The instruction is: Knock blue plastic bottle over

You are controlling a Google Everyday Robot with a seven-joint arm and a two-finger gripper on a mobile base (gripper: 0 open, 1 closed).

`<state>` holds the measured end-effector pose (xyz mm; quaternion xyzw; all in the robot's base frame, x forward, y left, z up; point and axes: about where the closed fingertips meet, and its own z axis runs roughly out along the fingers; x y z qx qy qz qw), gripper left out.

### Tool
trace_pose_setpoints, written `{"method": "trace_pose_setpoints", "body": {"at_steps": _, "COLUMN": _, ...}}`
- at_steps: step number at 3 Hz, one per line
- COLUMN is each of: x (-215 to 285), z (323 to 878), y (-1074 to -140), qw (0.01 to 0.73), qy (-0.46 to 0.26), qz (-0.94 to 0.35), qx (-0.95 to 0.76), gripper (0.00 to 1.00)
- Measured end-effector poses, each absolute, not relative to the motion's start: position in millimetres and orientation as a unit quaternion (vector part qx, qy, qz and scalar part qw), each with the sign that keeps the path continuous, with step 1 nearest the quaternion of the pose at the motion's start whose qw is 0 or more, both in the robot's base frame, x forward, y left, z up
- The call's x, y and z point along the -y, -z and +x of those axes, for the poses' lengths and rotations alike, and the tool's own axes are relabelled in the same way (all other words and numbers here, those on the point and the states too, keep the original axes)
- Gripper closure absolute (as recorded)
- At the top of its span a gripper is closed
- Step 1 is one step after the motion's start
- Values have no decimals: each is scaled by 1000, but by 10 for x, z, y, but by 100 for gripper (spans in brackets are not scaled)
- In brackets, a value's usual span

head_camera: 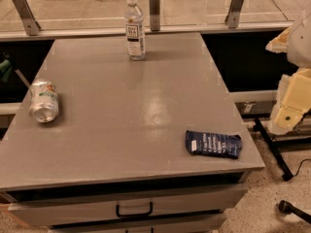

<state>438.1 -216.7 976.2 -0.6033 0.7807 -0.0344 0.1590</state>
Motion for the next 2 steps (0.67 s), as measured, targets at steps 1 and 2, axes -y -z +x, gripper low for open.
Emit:
{"method": "trace_pose_setpoints", "body": {"at_steps": 1, "x": 2166, "z": 4381, "y": -9762, "qw": 159, "qy": 34, "qz": -603, "qx": -781, "gripper": 0}}
{"method": "trace_pose_setpoints", "body": {"at_steps": 2, "x": 1949, "z": 4776, "y": -9720, "qw": 186, "qy": 34, "qz": -624, "qx": -758, "gripper": 0}}
